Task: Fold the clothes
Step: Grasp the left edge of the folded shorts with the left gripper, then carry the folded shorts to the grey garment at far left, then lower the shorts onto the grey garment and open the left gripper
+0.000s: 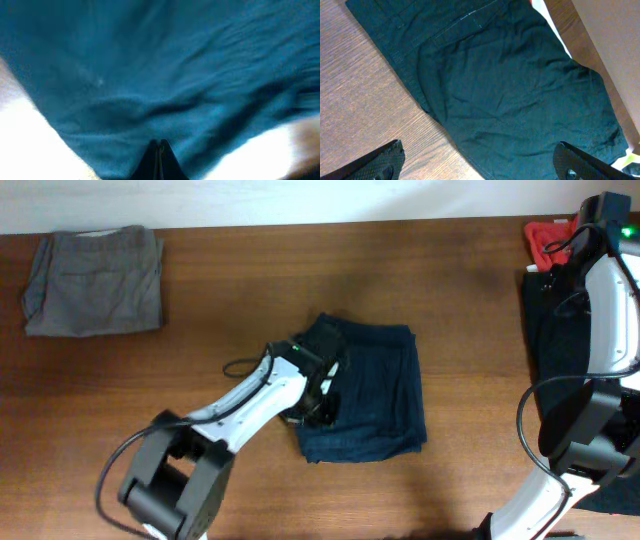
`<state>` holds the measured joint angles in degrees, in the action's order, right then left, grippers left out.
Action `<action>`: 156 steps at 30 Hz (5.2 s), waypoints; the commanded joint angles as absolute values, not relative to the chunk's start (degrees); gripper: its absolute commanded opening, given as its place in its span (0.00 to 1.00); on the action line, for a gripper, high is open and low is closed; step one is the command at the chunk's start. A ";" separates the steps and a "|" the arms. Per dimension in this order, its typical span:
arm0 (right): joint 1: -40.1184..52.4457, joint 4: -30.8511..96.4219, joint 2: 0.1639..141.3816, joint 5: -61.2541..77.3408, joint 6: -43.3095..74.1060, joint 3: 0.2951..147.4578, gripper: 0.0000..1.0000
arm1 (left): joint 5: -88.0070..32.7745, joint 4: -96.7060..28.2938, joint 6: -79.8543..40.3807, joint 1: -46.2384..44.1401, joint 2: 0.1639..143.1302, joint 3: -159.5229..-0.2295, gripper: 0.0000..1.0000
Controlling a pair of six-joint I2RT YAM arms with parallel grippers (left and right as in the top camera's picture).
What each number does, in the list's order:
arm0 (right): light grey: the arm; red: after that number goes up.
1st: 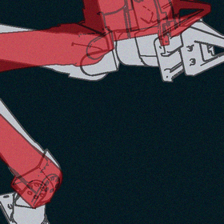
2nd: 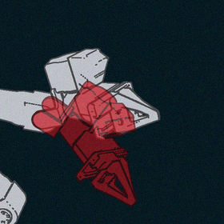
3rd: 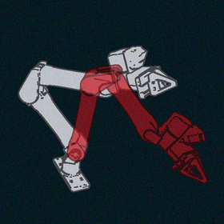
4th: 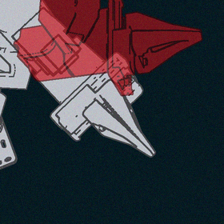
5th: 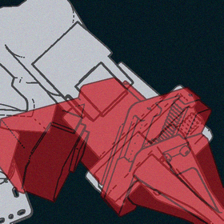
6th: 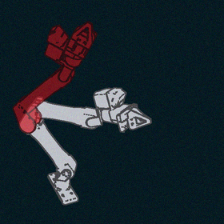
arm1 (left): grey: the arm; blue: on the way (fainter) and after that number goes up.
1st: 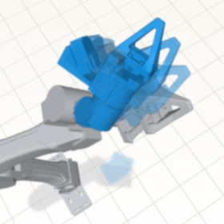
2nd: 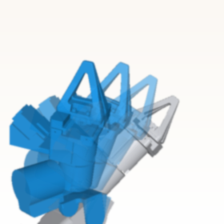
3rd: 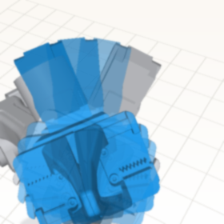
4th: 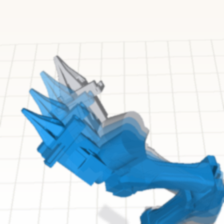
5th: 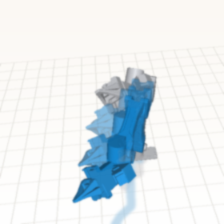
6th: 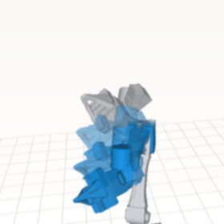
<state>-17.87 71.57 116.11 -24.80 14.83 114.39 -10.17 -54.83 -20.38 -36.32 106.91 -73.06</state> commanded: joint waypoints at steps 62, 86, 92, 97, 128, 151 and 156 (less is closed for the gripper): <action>-18.06 71.59 115.77 -25.74 15.33 115.35 0.98 | 0.21 -56.69 -23.09 -29.65 89.49 -73.32 0.99; -18.06 71.59 115.77 -25.74 15.33 115.35 0.98 | -9.19 -29.06 -13.06 -12.88 108.99 -61.17 0.01; -18.06 71.59 115.77 -25.74 15.33 115.35 0.98 | 8.43 -20.75 7.53 -7.11 108.99 -72.03 0.01; -18.06 71.59 115.77 -25.74 15.33 115.35 0.98 | 10.61 -7.29 13.41 1.30 108.99 -73.06 0.01; -18.06 71.59 115.77 -25.74 15.33 115.35 0.98 | 25.15 -0.43 17.23 13.30 109.97 -83.64 0.01; -18.06 71.59 115.77 -25.74 15.33 115.35 0.98 | 22.02 22.20 24.34 21.08 125.40 -83.64 0.67; -18.06 71.59 115.77 -25.74 15.33 115.35 0.98 | 22.39 23.29 24.32 20.86 124.90 -83.64 0.86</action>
